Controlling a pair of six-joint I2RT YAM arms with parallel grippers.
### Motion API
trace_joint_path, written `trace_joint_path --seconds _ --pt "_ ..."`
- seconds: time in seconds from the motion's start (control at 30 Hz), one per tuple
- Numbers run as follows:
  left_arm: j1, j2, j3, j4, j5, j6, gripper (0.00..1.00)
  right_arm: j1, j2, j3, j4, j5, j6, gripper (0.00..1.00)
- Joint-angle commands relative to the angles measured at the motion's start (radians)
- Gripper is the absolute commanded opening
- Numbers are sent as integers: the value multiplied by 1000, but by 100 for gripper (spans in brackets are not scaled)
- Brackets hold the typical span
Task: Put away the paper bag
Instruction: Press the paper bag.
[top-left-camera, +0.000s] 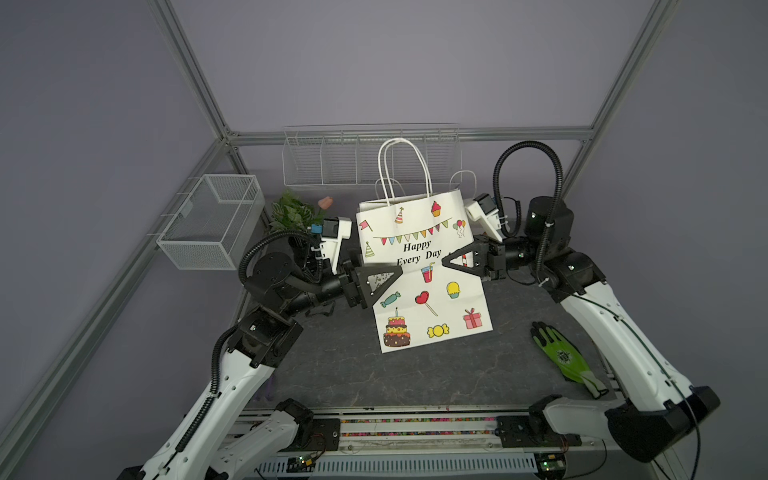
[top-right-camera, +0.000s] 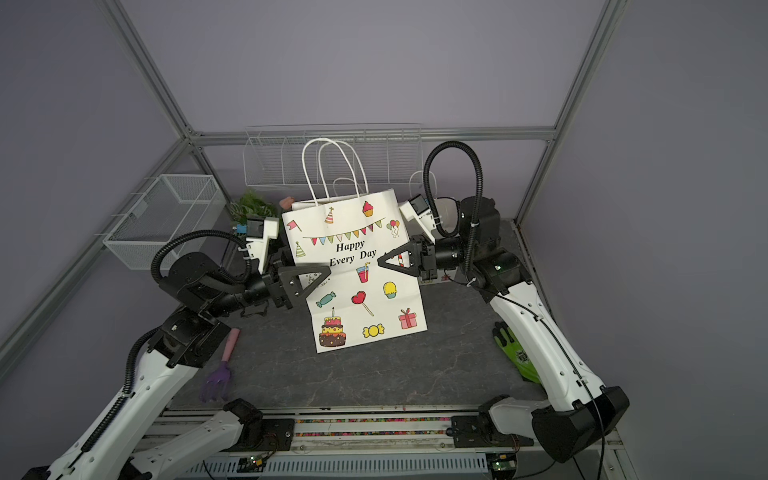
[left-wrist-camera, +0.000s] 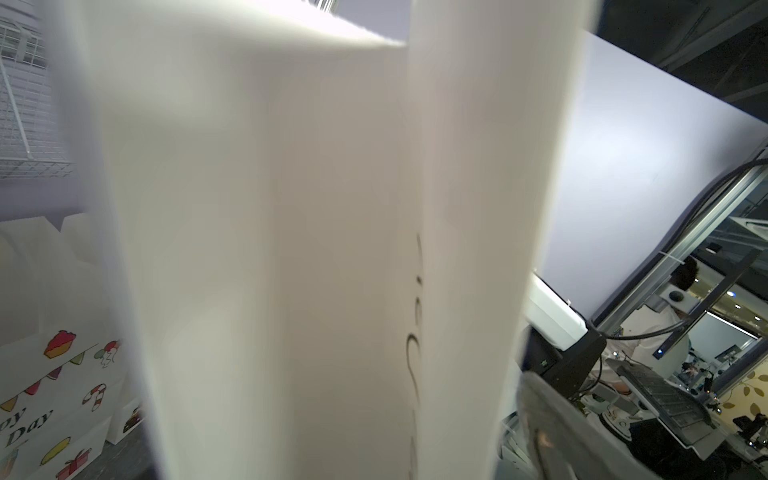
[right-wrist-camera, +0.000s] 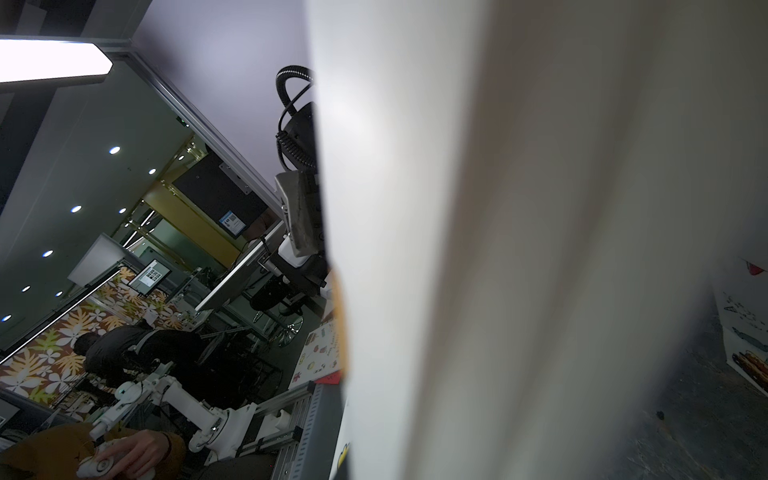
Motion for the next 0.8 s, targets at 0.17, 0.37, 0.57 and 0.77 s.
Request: trace_joint_path --seconds 0.17,0.37,0.57,0.77 --pt "-14 14 -68 16 36 -5 40 7 -8 29 23 49 -8 7" --pt "-15 3 -84 -10 26 13 16 7 -24 25 32 51 2 7" --pt "-15 -29 -75 -70 -2 49 0 0 -50 19 -21 66 -41 7" --pt "-13 -41 -74 -110 12 76 0 -16 -90 -1 -23 70 -46 38"
